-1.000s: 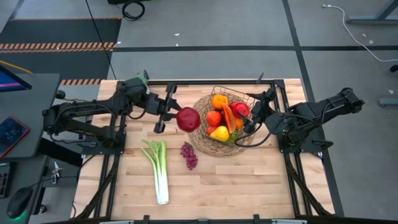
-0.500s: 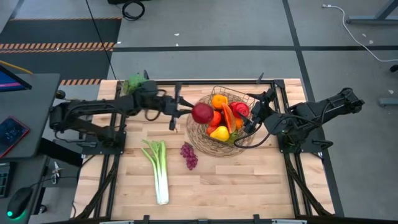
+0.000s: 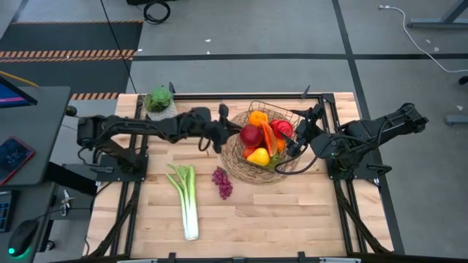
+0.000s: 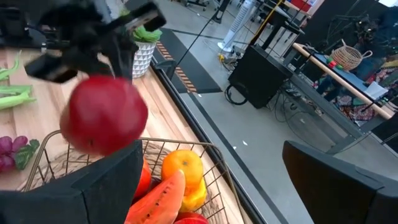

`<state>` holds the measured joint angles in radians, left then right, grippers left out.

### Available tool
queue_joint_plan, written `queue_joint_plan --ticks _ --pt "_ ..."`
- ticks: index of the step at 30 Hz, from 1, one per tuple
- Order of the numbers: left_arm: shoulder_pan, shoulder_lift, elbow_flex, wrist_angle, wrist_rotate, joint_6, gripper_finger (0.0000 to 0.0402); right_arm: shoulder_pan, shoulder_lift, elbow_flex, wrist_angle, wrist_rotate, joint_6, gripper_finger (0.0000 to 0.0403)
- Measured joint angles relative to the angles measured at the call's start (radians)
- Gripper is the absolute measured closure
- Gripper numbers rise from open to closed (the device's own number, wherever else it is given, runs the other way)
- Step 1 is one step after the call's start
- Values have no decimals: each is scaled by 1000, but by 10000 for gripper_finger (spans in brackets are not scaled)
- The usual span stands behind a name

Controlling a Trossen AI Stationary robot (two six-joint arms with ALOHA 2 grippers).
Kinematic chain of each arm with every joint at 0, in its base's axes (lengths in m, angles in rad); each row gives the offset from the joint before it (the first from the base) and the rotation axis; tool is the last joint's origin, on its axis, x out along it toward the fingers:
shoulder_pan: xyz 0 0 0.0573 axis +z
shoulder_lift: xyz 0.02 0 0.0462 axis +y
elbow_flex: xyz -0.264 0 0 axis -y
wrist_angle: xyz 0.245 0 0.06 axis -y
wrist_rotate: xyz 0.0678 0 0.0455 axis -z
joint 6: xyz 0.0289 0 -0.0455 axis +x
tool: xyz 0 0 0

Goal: Build produce basket
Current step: Put the red pomegranate into the gold wire basket, then put the green celery into the gold wire basket

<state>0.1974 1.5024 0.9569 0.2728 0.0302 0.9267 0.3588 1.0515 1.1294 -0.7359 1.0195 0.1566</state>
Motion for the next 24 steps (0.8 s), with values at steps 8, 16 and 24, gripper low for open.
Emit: queue_joint_plan --ticks 8,16,24 --pt "-109 39 0 -21 -312 332 345 0 0 0 0 0 1 14" --pt "-186 37 0 -91 -413 487 331 0 0 0 0 0 8 14" --pt "-196 38 0 -195 -456 499 311 0 0 0 2 0 17 14"
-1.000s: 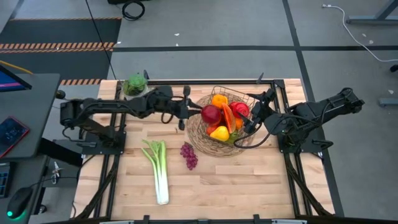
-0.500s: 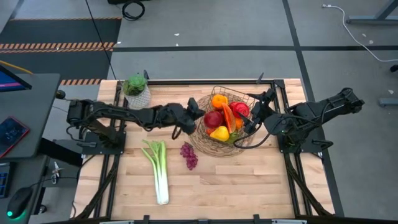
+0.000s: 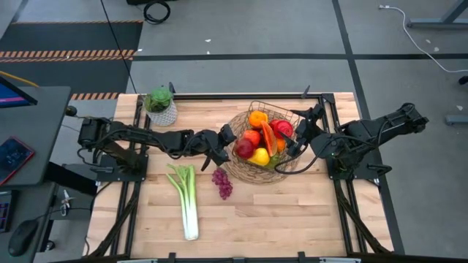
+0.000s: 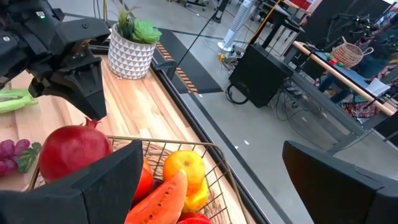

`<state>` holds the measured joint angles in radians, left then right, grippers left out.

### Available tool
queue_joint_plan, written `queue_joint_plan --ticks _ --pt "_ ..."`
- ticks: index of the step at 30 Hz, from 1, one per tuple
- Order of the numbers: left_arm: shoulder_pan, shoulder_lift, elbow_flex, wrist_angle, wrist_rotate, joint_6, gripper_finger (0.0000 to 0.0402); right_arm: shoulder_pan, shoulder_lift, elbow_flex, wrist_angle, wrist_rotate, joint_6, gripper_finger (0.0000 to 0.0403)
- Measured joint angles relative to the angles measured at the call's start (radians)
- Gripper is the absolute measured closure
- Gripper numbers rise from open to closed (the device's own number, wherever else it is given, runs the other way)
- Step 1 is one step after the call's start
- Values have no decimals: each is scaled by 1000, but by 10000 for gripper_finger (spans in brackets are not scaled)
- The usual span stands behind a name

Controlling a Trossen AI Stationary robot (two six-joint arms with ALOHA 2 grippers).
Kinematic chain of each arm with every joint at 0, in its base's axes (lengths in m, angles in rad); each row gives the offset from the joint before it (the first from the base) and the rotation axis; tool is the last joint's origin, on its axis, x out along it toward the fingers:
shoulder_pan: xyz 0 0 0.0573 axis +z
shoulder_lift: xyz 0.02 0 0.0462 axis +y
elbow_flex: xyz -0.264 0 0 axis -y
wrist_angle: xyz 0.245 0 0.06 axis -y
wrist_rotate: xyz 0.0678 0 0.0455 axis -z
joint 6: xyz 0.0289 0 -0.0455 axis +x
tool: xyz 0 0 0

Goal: Build produce basket
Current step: Put the green celery into the gold wire basket

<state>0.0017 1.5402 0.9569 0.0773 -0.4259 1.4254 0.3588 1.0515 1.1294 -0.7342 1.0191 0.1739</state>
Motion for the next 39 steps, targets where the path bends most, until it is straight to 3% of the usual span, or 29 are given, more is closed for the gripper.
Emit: queue_joint_plan --ticks 4,8,12,17,20,28,33,36,39 --pt "0 0 0 1 0 1 291 0 0 0 0 0 4 14" --pt "-2 0 0 2 -30 -3 246 0 0 0 0 0 7 14" --pt "-27 -6 0 54 -174 -32 188 0 0 0 0 0 15 14" --pt "-61 -23 0 -26 -344 -271 132 0 0 0 0 0 14 14" --pt "-68 -45 0 -198 -360 -483 120 0 0 0 0 0 14 14" --pt "-68 -52 0 -736 -184 -1026 135 0 0 0 0 -40 9 14" --pt "-91 -61 12 -912 51 -1245 151 0 0 0 2 -64 46 14" --pt "-123 -63 33 -943 236 -1330 163 -6 0 0 30 -89 43 14" --pt "-161 -63 55 -950 356 -1423 176 -15 0 0 77 -145 33 14"
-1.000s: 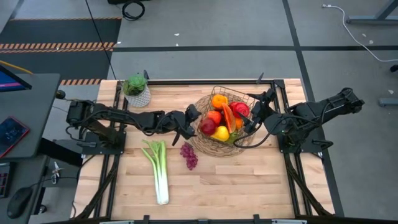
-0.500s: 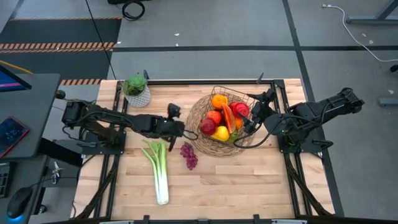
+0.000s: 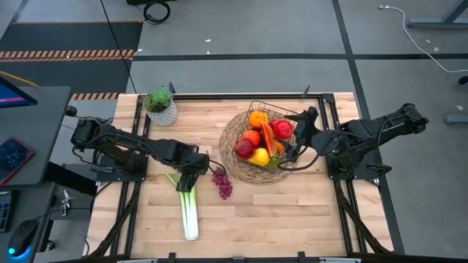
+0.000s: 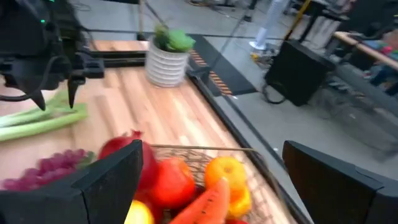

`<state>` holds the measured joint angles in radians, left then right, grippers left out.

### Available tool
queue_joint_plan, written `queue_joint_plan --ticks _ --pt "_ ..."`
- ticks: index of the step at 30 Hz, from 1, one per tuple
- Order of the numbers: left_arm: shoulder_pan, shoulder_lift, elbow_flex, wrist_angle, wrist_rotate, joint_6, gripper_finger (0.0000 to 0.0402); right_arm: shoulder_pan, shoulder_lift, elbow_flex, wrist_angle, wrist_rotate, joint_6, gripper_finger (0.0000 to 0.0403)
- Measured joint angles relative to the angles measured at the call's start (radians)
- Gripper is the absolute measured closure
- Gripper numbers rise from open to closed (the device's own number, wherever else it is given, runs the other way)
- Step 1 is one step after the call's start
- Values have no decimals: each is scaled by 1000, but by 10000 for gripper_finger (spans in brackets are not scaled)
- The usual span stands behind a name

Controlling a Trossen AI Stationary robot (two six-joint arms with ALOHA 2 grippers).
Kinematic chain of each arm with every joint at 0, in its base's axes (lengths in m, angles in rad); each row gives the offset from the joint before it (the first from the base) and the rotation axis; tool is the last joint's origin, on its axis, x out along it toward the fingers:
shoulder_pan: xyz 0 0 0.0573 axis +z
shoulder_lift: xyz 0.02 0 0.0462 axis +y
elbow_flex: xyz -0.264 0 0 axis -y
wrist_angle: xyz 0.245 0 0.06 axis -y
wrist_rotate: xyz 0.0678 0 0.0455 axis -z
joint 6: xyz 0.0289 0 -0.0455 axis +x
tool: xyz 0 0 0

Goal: Build produce basket
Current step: Put the green celery into the gold wire basket

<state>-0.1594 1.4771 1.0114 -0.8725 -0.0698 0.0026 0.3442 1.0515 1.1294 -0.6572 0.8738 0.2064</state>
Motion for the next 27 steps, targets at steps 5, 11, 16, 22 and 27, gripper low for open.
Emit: queue_joint_plan --ticks 5,11,16,22,27 --pt "-75 0 7 38 59 -139 193 -8 37 0 104 -120 -60 14" --pt "-209 0 -11 44 28 -265 211 -13 156 0 238 -250 -134 14" --pt "-344 0 -28 55 -17 -311 221 -13 245 0 286 -277 -139 14" --pt "-499 0 -60 60 -55 -196 227 -19 270 24 295 -277 -133 14" --pt "-580 2 -92 88 -144 -6 218 -17 272 72 299 -277 -140 14"
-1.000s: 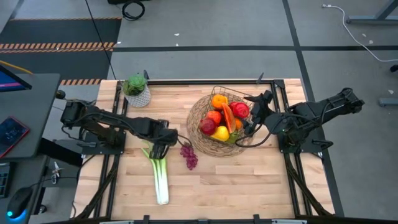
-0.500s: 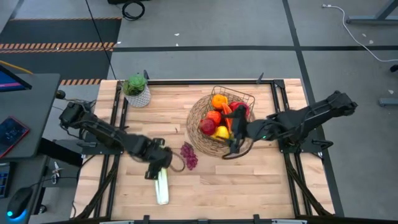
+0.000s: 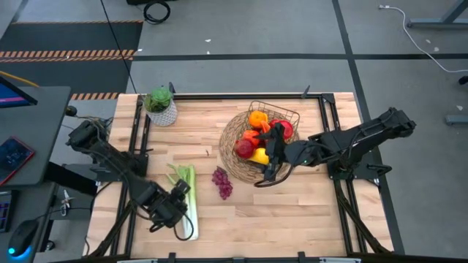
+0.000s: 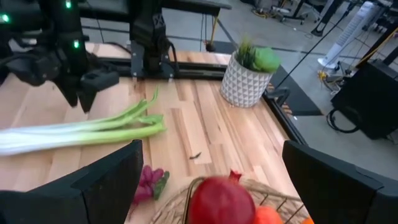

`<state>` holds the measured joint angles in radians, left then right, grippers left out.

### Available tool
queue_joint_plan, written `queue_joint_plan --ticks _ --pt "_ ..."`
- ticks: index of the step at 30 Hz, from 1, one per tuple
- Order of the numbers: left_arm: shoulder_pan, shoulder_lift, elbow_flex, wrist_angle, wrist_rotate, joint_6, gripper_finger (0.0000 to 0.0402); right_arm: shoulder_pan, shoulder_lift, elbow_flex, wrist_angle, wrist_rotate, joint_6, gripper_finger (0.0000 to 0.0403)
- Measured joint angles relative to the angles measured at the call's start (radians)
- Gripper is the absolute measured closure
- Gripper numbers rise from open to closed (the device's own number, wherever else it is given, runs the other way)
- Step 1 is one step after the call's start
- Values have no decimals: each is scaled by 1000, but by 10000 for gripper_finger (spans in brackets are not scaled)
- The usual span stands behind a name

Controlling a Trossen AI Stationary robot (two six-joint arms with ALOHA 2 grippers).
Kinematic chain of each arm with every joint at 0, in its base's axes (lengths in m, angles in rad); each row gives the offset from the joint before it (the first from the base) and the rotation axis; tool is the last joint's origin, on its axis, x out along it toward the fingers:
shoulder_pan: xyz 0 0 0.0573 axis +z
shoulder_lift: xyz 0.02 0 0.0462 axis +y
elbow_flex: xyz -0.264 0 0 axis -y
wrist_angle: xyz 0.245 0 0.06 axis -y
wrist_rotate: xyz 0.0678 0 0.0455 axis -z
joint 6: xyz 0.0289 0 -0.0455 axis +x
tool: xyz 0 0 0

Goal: Build produce basket
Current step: Put the green celery into the gold wire basket

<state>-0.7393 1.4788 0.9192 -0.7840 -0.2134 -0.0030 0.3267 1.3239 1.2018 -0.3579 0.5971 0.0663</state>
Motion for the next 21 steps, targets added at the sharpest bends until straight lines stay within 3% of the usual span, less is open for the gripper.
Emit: queue_joint_plan --ticks 4,12,21 --pt "-23 11 -14 55 -86 94 205 0 0 5 18 0 -18 14" --pt "-47 98 -15 123 -90 284 183 0 0 5 17 -4 -15 14" --pt "-70 167 -15 184 -126 390 191 0 0 5 21 -7 2 14"
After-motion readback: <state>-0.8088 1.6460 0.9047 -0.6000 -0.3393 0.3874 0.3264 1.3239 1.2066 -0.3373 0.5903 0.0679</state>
